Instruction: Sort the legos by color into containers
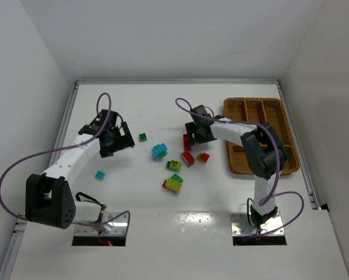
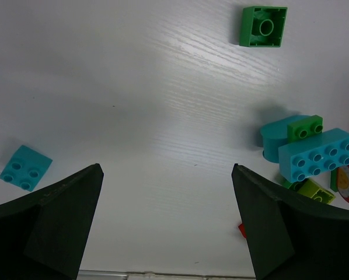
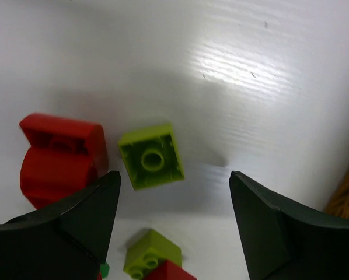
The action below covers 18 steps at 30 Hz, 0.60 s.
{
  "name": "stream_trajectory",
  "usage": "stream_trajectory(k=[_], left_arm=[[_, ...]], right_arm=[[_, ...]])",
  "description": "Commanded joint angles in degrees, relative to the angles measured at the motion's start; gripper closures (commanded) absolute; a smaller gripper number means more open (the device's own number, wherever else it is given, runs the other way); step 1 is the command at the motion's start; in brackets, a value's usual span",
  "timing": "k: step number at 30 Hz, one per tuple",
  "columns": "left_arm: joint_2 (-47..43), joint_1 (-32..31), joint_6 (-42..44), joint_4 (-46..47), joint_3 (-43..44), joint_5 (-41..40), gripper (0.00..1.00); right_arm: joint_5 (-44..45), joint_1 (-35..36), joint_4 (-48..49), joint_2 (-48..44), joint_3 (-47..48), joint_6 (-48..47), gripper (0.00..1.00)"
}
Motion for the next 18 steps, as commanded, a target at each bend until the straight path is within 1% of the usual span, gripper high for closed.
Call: stream_trajectory(k=[1, 3, 6, 7, 9, 10, 13, 14, 16, 18], left_arm=[[-1.64, 0.46, 0.73, 1.05, -0.10, 0.65, 0.01], [-1.64, 0.46, 0.73, 1.05, -0.10, 0.65, 0.01], [-1.64, 0.46, 0.73, 1.67, -0.10, 0.65, 0.01], [-1.64, 0.46, 0.73, 1.67, -0.10, 0.65, 0.01], [-1.64, 0.46, 0.73, 1.67, 0.51, 1.18, 0.01], [-1.12, 0.46, 0.73, 1.67, 0.52, 1.18, 0.01], [-1.11, 0.46, 0.73, 2.19, 0.52, 1.18, 0.01], [-0.59, 0.46, 0.73, 2.19, 0.52, 1.18, 0.01], [-0.58, 0.46, 0.73, 2.72, 0.52, 1.70, 0.01], [0.12, 0.46, 1.26, 2.72, 1.04, 2.49, 0.01]], right_arm=[[-2.90, -0.29, 1.66, 1.70, 4.08, -2.94, 0.24], [-2.91, -0.82, 2.46, 3.45, 4.61, -2.95, 0.24], [-2.38, -0.82, 2.98, 4.68, 5.93, -2.95, 0.29], [-2.38, -0.82, 2.98, 5.38, 6.45, -2.95, 0.37], [-1.86, -0.82, 2.98, 5.39, 6.46, -2.95, 0.47], [-1.86, -0.82, 2.98, 5.39, 6.46, -2.42, 0.55], [-0.19, -0.82, 2.46, 2.15, 6.46, -1.02, 0.70], [0.51, -0.82, 1.93, 1.18, 6.46, -1.01, 0.73], [1.22, -2.04, -0.34, -0.75, 7.25, 0.30, 0.73], [2.44, -3.27, -1.14, -5.14, 7.25, 1.18, 0.72]])
